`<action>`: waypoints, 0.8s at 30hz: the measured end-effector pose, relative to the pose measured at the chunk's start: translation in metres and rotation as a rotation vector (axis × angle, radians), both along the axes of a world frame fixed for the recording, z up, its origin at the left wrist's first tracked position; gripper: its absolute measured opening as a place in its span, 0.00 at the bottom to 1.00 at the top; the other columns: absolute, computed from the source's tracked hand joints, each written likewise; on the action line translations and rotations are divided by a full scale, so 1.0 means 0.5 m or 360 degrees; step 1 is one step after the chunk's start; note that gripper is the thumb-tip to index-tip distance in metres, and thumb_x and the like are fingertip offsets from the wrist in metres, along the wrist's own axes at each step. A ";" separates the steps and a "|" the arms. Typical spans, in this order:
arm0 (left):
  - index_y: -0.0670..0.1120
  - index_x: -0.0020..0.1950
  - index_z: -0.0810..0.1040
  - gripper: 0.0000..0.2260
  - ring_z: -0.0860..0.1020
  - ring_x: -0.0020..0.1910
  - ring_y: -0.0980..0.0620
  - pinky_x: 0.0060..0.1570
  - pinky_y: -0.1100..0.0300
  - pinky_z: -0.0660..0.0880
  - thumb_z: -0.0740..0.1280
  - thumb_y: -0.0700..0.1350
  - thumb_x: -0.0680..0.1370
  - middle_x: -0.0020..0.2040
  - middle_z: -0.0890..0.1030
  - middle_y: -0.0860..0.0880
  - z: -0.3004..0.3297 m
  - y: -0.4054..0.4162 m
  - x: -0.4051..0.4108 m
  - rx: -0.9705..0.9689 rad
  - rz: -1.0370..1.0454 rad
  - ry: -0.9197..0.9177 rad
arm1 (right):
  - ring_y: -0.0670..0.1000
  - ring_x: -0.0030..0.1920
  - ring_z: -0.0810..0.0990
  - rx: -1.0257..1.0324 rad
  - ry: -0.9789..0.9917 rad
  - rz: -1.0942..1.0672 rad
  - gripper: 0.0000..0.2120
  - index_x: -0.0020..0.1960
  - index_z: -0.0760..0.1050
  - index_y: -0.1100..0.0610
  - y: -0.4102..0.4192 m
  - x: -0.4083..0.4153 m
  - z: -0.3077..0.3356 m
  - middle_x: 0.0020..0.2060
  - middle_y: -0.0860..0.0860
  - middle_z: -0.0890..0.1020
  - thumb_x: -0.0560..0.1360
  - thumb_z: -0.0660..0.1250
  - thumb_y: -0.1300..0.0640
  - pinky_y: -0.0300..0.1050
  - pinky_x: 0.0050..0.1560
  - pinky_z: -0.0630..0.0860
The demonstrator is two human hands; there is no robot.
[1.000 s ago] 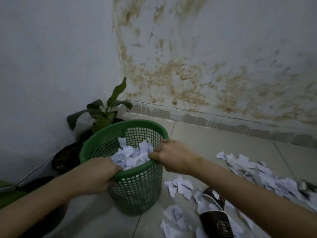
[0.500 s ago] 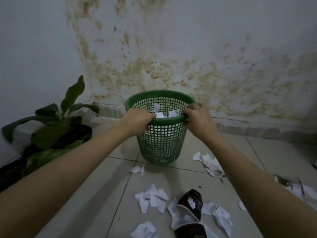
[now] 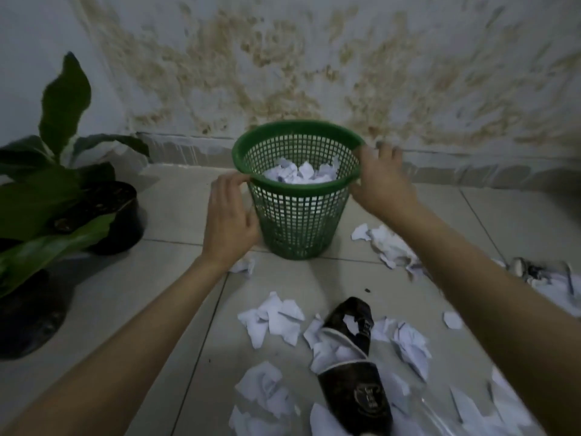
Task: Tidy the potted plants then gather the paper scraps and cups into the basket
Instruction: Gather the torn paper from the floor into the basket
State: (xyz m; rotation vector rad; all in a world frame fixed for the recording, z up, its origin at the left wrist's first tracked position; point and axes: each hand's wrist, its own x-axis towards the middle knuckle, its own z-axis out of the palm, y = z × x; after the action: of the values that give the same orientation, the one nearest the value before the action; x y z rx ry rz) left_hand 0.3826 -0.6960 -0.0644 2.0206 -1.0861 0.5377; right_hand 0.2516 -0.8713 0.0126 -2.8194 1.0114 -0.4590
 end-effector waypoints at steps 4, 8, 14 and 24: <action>0.36 0.72 0.61 0.26 0.62 0.68 0.37 0.67 0.50 0.59 0.62 0.33 0.74 0.68 0.64 0.34 -0.139 0.046 0.027 0.0569 0.0253 0.0641 | 0.61 0.62 0.66 -0.0084 -0.0205 0.0143 0.16 0.62 0.68 0.61 0.019 -0.089 -0.014 0.59 0.62 0.70 0.74 0.62 0.61 0.52 0.57 0.67; 0.42 0.76 0.56 0.23 0.54 0.75 0.40 0.73 0.50 0.51 0.55 0.43 0.81 0.75 0.56 0.36 -0.217 0.048 0.039 0.1276 0.0073 0.0358 | 0.57 0.66 0.64 0.0317 0.0258 0.0478 0.20 0.68 0.65 0.54 0.074 -0.176 -0.152 0.64 0.58 0.67 0.78 0.59 0.55 0.50 0.63 0.67; 0.32 0.47 0.82 0.11 0.82 0.40 0.32 0.38 0.37 0.77 0.68 0.40 0.75 0.49 0.82 0.32 -0.254 0.045 -0.065 0.1463 -0.0492 -0.0438 | 0.64 0.73 0.51 0.0490 0.0879 0.0572 0.25 0.74 0.55 0.48 0.120 -0.210 -0.308 0.73 0.60 0.52 0.79 0.58 0.50 0.58 0.71 0.57; 0.45 0.69 0.71 0.17 0.68 0.69 0.46 0.69 0.59 0.58 0.54 0.48 0.82 0.67 0.73 0.42 -0.275 0.094 -0.254 0.0974 -0.0636 0.0429 | 0.59 0.56 0.74 0.0397 0.0310 0.0236 0.20 0.68 0.68 0.57 0.130 -0.248 -0.306 0.57 0.59 0.73 0.76 0.56 0.65 0.48 0.49 0.69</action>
State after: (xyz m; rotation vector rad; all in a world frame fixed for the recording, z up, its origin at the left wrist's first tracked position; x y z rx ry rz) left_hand 0.2554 -0.6491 -0.2021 2.1962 -1.5558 -0.3066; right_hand 0.1273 -0.8063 -0.1404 -2.7232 0.8155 -0.0390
